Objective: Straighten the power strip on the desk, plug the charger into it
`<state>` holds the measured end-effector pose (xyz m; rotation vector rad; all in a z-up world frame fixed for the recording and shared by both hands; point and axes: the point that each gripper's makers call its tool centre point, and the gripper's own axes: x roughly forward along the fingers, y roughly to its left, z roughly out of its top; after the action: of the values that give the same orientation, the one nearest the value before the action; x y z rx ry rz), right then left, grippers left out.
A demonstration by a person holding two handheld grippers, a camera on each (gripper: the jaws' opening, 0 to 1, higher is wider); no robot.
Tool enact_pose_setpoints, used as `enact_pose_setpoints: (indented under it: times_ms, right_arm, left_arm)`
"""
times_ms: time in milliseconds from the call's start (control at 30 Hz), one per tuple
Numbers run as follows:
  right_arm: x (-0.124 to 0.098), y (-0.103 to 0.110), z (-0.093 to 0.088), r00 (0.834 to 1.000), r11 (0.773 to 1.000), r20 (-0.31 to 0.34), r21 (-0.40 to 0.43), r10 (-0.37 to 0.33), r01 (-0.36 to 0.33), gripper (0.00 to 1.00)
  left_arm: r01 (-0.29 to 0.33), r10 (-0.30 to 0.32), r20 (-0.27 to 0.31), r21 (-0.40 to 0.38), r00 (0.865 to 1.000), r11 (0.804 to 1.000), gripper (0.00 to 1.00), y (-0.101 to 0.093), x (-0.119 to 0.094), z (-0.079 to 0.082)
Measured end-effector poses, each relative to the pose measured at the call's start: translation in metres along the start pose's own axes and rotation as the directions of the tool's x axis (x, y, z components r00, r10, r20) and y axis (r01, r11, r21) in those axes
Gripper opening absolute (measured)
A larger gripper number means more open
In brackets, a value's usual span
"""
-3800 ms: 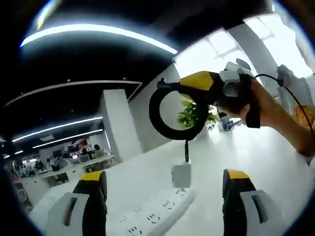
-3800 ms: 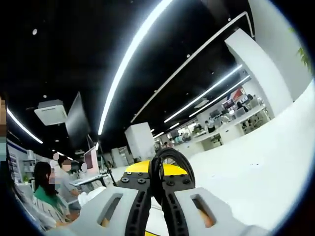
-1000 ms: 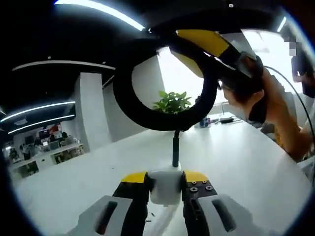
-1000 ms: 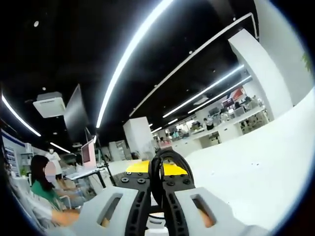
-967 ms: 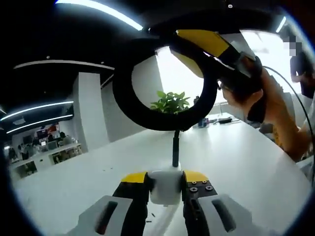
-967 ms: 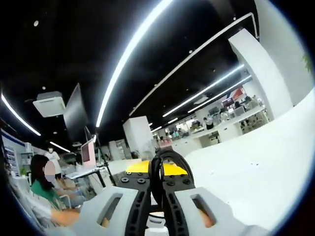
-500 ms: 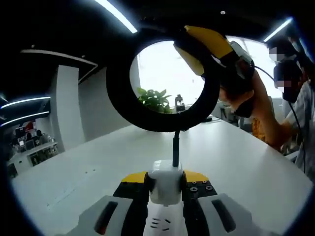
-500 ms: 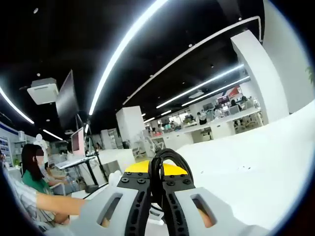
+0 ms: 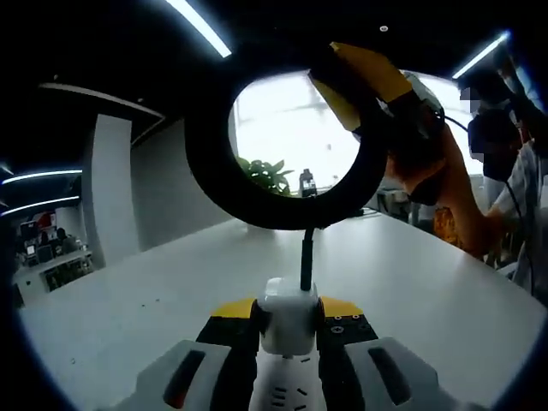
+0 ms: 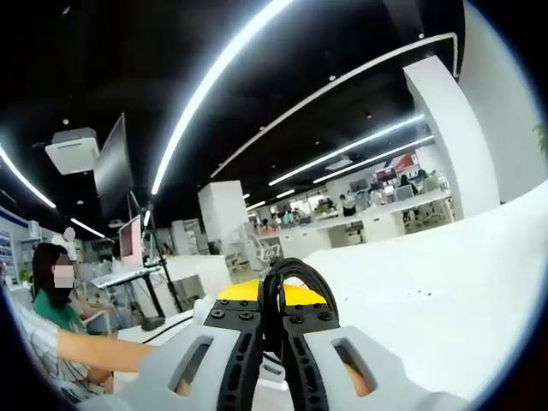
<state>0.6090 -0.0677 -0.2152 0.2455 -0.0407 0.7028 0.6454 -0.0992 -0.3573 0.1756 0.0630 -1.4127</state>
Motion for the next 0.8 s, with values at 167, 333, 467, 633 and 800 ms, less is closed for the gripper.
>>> enact_pose_setpoints:
  times_ms: [167,333,467,633,800]
  right_arm:
    - [0.001,0.002,-0.002,1.0,1.0,-0.004,-0.009,-0.002,0.002,0.04]
    - [0.0,0.001,-0.006,1.0,1.0,-0.01,-0.014,-0.007,0.007,0.04]
    - [-0.003,-0.002,-0.006,1.0,1.0,0.014,-0.007,-0.014,0.014,0.05]
    - [-0.006,-0.011,-0.002,0.997,0.989,0.057,-0.134,-0.046,0.053,0.09]
    - [-0.01,-0.029,-0.009,0.975,0.921,0.067,-0.322,-0.21,0.221,0.48]
  left_arm:
    - [0.002,-0.002,-0.003,0.004,1.0,1.0,0.24,0.0,0.001,-0.001]
    - [0.006,-0.005,-0.029,0.018,1.0,1.0,0.24,-0.001,0.0,-0.006]
    - [0.013,-0.012,-0.031,0.018,0.999,1.0,0.24,0.0,0.0,-0.006]
    - [0.022,-0.021,-0.042,0.041,0.999,0.999,0.24,-0.002,0.0,-0.006]
    - [0.019,-0.015,-0.085,0.052,0.996,0.998,0.24,-0.002,-0.003,-0.019]
